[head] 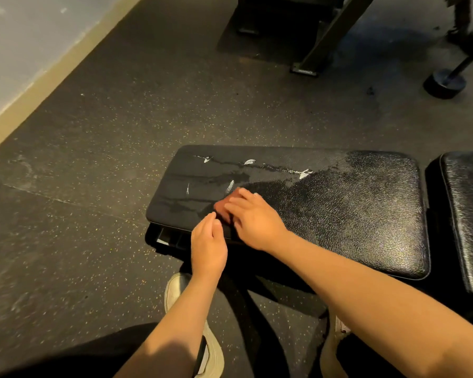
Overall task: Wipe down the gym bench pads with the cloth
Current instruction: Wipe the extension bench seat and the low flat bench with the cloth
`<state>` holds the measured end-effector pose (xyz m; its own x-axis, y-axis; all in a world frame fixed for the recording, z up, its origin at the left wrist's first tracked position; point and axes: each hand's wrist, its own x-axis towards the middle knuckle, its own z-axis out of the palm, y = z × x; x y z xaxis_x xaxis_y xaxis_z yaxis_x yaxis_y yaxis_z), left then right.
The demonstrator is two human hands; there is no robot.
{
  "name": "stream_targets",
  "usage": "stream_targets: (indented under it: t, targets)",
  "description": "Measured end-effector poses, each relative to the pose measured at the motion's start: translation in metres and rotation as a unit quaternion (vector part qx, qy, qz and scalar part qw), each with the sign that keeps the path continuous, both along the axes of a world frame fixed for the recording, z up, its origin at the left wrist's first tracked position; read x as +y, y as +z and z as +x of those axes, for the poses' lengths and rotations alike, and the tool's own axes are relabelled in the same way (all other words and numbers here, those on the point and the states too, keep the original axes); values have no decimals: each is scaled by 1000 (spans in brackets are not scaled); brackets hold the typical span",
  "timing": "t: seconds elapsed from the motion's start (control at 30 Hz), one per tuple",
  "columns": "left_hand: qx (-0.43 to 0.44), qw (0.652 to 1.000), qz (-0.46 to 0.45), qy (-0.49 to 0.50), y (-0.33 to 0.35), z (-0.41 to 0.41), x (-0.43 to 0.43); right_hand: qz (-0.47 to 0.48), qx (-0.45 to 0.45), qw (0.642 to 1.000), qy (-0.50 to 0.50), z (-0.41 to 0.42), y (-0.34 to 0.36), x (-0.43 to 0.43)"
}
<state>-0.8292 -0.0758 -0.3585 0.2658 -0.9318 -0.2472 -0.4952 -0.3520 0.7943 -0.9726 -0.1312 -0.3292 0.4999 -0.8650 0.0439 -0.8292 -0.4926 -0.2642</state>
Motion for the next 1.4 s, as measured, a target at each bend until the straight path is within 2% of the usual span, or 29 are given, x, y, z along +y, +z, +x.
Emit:
stream_targets:
  t: [0.07, 0.13, 0.23, 0.3, 0.37, 0.5, 0.6, 0.7, 0.77, 0.87, 0.97, 1.07, 1.13, 1.23, 1.3, 1.4]
  targets:
    - [-26, 999, 19, -36, 2, -5, 3, 7, -10, 996, -85, -7, 2, -5]
    - [-34, 997, 34, -53, 3, -10, 4, 10, -33, 991, -126, -3, -3, 8]
    - [-60, 995, 32, -67, 5, -14, 2, -10, -70, 994, -83, -3, -7, 43]
    - [-76, 994, 22, -82, 9, -17, 2, -19, -48, 998, -32, -16, -3, 53]
    - [-78, 991, 3, -110, 14, -25, 3, -11, -20, 999, -36, -38, 3, 44]
    - [-58, 984, -16, -169, 23, -45, 7, -16, 5, 986, -168, -85, 22, 20]
    - [-53, 988, -4, -147, 32, -54, 3, -48, 0, 982, -184, -83, 27, 30]
    - [-52, 989, -16, -140, 40, -65, -9, -48, 2, 995, -93, -76, 23, 40]
    - [-40, 987, -24, -152, 42, -79, -18, -44, 17, 996, -71, -91, 24, 30]
    - [-55, 986, -12, -157, 41, -94, -27, -55, 34, 986, -153, -126, 35, 1]
    - [-65, 986, 6, -151, 35, -101, -26, -67, 87, 962, -248, -142, 50, -20]
    - [-17, 995, 30, -89, 41, -107, -39, -75, 85, 963, -243, -118, 42, -19]
    - [25, 996, 53, -64, 45, -112, -56, -57, 49, 980, -185, -101, 30, -11]
    - [19, 996, 64, -64, 43, -113, -64, -24, 40, 992, -115, -105, 24, -9]
    - [44, 997, 51, -37, 44, -115, -58, -28, 73, 987, -137, -123, 30, -18]
    - [30, 996, 31, -75, 47, -119, -48, -44, 104, 963, -244, -148, 41, -36]
